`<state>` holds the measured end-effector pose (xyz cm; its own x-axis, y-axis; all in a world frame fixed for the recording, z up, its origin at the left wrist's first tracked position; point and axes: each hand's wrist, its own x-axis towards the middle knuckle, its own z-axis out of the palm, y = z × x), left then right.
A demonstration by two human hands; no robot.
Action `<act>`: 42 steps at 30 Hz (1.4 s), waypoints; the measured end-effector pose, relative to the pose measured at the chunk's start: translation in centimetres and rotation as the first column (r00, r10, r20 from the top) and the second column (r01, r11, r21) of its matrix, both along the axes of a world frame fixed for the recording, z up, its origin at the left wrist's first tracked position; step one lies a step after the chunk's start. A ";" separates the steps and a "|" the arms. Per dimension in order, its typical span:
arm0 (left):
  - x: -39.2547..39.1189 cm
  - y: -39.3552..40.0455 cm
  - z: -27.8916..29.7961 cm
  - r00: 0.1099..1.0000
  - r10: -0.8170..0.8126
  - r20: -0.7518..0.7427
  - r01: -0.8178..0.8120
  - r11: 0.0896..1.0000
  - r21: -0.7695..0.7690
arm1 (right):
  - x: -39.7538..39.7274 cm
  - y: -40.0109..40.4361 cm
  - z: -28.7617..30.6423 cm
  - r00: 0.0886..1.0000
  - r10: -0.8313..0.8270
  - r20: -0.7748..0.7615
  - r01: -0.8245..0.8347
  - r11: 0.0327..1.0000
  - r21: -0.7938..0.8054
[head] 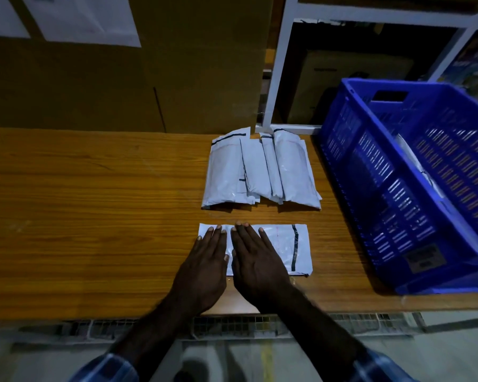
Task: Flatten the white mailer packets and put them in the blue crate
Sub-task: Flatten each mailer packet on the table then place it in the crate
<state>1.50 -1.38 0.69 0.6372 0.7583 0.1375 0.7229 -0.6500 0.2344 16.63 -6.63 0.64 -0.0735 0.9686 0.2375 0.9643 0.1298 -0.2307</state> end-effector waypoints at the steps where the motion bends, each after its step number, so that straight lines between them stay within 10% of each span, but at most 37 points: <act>1: 0.1 0.0 0.2 1.000 -0.001 0.006 0.002 1.000 -0.010 | 0.1 0.0 0.4 0.998 0.009 -0.067 -0.010 1.000 -0.018; 6: 1.4 -0.1 1.8 0.999 0.022 0.041 -0.023 0.999 0.029 | 1.8 -0.5 3.6 0.904 -0.105 -0.413 0.086 0.994 -0.064; 16: 3.3 -0.6 0.8 0.998 -0.066 -0.010 0.066 0.994 0.086 | 2.7 -2.1 0.5 0.996 -0.085 -0.037 0.085 0.996 -0.015; 24: 3.5 -0.4 0.4 0.997 -0.062 -0.055 0.066 0.996 0.057 | 2.6 -1.7 0.1 0.993 -0.119 0.013 0.119 0.987 -0.109; 28: 3.9 -0.3 1.7 0.997 -0.061 -0.055 0.065 0.994 0.084 | 4.0 -0.6 2.9 0.976 -0.088 -0.198 0.038 0.969 -0.244; 42: 6.8 -1.2 0.9 0.995 -0.082 -0.063 0.089 0.988 0.123 | 6.4 -2.3 0.4 0.994 -0.106 0.039 0.108 0.993 -0.037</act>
<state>8.34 -2.56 1.55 0.7088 0.6795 0.1896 0.6730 -0.7318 0.1069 22.98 -8.93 1.06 0.0231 0.9799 0.1981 0.9801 0.0169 -0.1976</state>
